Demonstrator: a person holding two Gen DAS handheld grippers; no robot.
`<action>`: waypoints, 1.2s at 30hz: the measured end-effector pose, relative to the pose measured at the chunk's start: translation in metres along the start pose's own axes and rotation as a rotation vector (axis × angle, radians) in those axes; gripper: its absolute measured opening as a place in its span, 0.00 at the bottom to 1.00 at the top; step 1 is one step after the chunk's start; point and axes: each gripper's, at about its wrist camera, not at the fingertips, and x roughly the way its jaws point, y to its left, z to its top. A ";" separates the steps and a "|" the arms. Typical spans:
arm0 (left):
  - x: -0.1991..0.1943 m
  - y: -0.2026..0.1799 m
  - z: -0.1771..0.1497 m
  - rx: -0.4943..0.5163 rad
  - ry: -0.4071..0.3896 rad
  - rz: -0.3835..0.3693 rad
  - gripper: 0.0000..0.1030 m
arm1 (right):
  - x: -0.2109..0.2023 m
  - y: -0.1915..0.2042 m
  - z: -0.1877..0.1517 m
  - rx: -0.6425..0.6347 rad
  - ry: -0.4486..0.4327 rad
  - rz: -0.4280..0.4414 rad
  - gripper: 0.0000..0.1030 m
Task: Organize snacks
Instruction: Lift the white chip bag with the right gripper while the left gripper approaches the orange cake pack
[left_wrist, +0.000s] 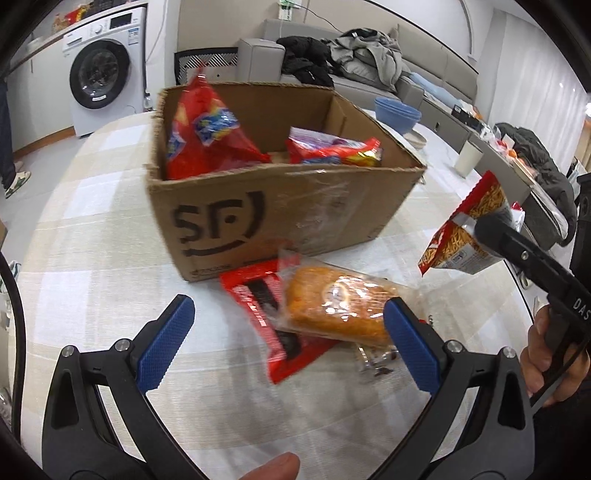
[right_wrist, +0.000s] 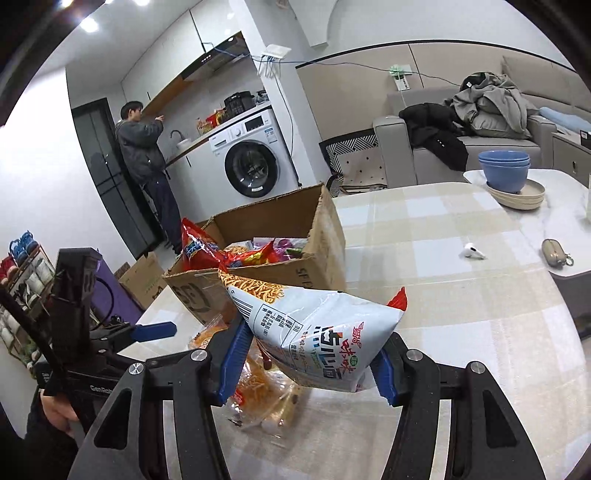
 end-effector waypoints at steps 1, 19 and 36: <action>0.001 -0.006 0.000 0.024 -0.002 0.013 0.99 | -0.002 -0.003 0.000 0.003 -0.004 0.002 0.57; 0.005 -0.089 0.004 0.570 0.041 -0.013 0.99 | -0.019 -0.018 0.004 0.018 -0.015 -0.012 0.57; 0.045 -0.110 0.014 0.605 0.134 -0.063 0.77 | -0.015 -0.023 0.003 0.026 -0.007 -0.015 0.57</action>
